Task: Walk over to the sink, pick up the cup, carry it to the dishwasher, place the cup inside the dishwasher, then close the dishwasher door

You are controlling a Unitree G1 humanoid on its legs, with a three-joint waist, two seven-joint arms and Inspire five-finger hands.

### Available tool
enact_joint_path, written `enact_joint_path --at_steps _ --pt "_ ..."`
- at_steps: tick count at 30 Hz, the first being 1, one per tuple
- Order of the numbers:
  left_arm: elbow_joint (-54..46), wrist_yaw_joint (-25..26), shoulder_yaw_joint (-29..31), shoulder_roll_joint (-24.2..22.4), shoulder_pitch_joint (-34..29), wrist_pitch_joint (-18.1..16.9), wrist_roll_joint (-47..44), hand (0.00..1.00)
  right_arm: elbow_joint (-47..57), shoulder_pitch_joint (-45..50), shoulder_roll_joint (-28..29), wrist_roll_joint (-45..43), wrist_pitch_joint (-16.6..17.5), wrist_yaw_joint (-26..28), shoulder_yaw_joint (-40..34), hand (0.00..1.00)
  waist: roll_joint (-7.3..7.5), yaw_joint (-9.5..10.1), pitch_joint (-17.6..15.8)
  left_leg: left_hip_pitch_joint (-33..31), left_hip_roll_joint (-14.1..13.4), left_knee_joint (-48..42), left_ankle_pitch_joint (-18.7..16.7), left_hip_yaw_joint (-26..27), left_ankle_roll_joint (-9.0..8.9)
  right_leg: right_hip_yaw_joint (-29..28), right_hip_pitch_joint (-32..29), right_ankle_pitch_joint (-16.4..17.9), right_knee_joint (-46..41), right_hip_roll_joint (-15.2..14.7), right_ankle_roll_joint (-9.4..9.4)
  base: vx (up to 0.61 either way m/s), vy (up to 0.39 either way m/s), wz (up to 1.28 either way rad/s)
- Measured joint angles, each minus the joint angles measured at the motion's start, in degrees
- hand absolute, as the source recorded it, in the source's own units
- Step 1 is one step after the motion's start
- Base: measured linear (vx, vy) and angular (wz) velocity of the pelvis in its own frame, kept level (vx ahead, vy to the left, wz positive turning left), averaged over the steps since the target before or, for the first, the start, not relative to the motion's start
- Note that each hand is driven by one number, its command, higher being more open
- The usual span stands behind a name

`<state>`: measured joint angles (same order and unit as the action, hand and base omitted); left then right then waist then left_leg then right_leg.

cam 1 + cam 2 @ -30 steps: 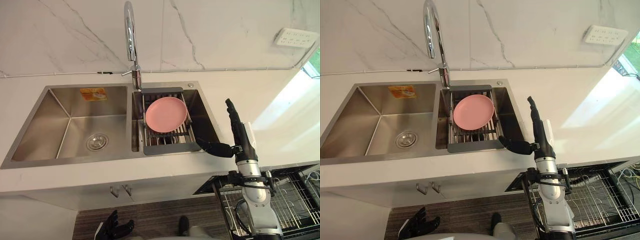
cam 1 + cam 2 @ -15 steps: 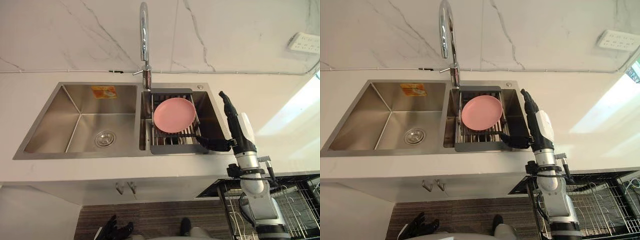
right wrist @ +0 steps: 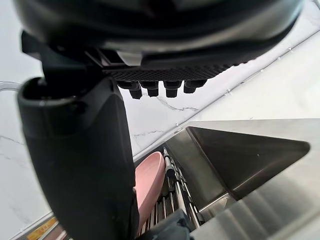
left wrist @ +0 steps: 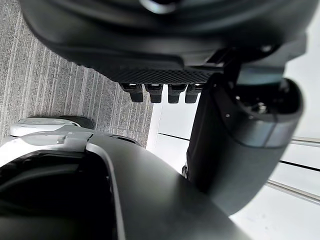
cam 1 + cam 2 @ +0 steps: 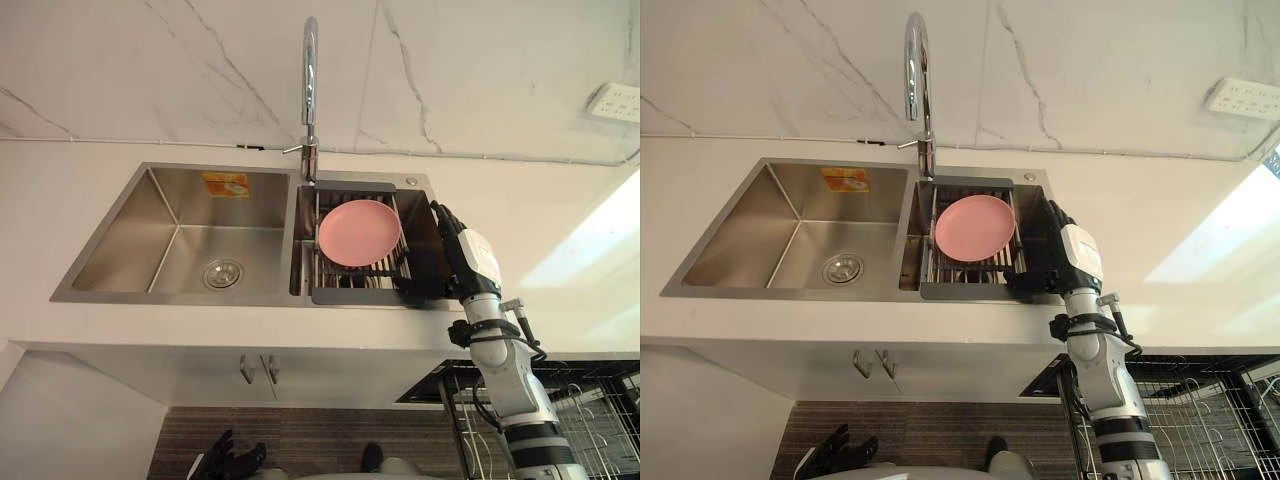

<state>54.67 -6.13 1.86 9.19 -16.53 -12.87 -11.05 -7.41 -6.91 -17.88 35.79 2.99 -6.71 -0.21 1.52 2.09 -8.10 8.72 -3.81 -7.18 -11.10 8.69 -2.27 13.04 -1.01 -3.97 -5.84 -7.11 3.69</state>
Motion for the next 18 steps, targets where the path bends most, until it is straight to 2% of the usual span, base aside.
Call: enact_joint_path --at_steps 4,16,18 --pt "-0.54 -0.14 -0.06 0.02 0.01 0.50 0.00 1.00 -3.56 -3.34 0.02 0.83 -2.79 0.72 1.05 1.00 0.13 0.69 0.08 -0.02 0.00 -0.26 -0.02 -0.11 -0.03 0.13 0.05 0.01 -0.26 -0.08 -0.01 -0.04 -0.012 0.01" --pt "-1.24 -0.84 -0.08 0.55 0.01 1.45 0.02 1.00 -11.73 -8.52 0.11 5.89 -6.38 1.70 2.95 1.00 1.03 1.83 0.64 0.01 0.32 -0.63 0.08 -0.56 0.11 1.67 0.94 0.20 -0.44 -0.98 0.26 -0.02 -0.002 0.06" --pt "-1.53 -1.00 -0.09 0.60 0.01 1.50 0.02 1.00 -13.33 -9.08 0.17 6.43 -6.89 1.48 2.96 1.00 1.14 2.14 0.67 0.00 0.51 -0.61 0.38 -0.65 0.59 1.75 0.94 0.28 -0.52 -1.19 0.38 -0.01 0.003 0.05"
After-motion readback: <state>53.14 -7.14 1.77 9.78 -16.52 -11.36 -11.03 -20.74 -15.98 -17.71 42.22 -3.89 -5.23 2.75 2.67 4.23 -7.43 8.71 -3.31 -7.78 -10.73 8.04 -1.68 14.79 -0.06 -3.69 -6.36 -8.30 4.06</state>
